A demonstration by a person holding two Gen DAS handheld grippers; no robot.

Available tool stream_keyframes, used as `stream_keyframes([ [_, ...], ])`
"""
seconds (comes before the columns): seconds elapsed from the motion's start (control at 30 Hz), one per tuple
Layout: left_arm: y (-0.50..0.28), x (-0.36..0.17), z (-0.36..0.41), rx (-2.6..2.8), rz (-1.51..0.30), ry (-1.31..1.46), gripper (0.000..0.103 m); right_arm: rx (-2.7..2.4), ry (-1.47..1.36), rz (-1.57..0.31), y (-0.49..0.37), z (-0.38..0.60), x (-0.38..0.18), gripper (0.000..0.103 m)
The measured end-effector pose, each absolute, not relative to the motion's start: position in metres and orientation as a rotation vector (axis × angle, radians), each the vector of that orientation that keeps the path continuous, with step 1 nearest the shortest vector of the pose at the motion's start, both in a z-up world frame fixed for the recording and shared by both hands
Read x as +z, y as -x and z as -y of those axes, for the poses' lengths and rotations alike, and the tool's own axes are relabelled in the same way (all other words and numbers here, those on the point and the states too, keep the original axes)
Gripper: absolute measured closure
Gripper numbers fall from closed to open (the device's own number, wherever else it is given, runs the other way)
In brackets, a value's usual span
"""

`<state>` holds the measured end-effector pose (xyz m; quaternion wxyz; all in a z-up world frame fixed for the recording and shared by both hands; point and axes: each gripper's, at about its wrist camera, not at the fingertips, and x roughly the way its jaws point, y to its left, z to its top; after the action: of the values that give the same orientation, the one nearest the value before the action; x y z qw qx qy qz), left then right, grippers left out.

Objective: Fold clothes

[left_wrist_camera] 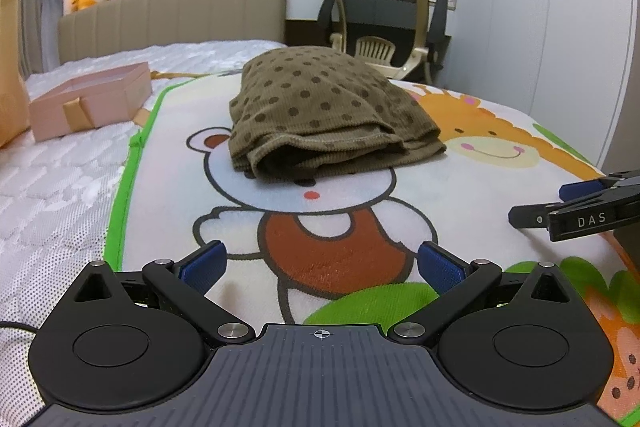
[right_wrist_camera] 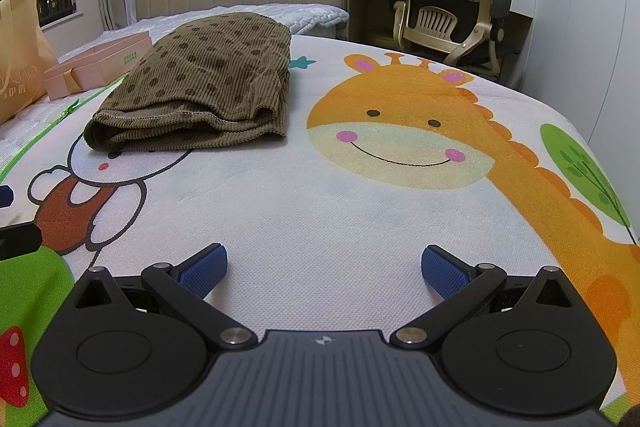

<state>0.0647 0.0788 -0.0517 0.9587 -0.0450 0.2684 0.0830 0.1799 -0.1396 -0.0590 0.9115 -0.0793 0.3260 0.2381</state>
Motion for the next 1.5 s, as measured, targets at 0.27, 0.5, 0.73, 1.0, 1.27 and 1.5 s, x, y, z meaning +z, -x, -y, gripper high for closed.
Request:
stream_keyframes([
  [0.27,-0.0644,-0.0514,-0.0789,0.17,-0.547,0.094,0.0,0.491,0.164,-0.671,-0.1799,0.1396,-0.0592,0.0],
  [0.5,-0.0648,-0.0514,-0.08,0.171,-0.55,0.097,0.0,0.491,0.164,-0.671,-0.1798,0.1397,-0.0592,0.0],
  [0.73,-0.0646,-0.0514,-0.081,0.171,-0.547,0.099,0.0,0.491,0.164,-0.671,-0.1798,0.1398,-0.0593,0.0],
  [1.0,-0.0623,-0.0502,-0.0802,0.171,-0.53,0.099,0.0,0.491,0.164,-0.671,-0.1798,0.1397,-0.0593,0.0],
  [1.27,-0.0584,-0.0474,-0.0757,0.178,-0.499,0.084,0.0,0.491,0.164,-0.671,-0.1799,0.1394,-0.0593,0.0],
  [1.5,-0.0582,-0.0462,-0.0758,0.198,-0.496,0.073,0.0,0.491,0.164,-0.671,-0.18,0.1393,-0.0593,0.0],
])
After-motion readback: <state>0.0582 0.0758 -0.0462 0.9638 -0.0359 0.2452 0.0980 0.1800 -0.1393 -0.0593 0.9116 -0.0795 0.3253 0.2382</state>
